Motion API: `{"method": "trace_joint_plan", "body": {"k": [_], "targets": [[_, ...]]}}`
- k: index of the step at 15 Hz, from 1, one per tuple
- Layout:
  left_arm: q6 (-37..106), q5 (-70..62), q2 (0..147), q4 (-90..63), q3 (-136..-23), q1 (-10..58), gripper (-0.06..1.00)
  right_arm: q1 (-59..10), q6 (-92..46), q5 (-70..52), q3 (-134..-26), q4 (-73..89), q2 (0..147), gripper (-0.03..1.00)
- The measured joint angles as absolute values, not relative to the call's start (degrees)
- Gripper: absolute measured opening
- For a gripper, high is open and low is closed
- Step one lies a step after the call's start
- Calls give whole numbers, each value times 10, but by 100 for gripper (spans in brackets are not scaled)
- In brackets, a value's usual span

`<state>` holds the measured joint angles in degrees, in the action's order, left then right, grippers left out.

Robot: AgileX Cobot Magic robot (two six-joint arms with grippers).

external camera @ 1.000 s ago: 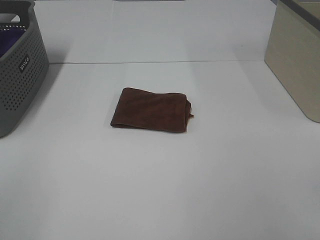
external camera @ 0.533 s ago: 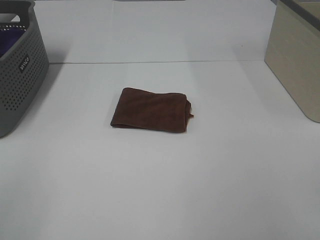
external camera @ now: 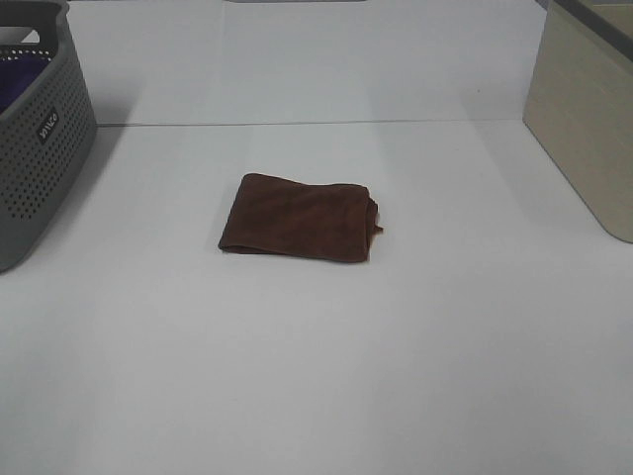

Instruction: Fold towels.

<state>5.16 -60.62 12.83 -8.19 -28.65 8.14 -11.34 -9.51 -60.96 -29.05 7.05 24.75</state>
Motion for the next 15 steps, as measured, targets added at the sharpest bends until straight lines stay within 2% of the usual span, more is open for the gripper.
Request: {"method": "trace_joint_plan", "body": {"k": [2, 4, 10, 15], "targets": [[52, -606, 110, -82, -286, 56, 79, -72, -95, -610, -290, 70, 241, 77], [52, -606, 47, -82, -286, 13, 79, -23, -95, -610, -290, 70, 170, 77], [52, -606, -2, -82, -286, 5, 79, -13, -95, -610, -290, 74, 12, 77], [52, -606, -2, -82, -286, 5, 79, -13, -95, -611, -290, 78, -4, 77]]}}
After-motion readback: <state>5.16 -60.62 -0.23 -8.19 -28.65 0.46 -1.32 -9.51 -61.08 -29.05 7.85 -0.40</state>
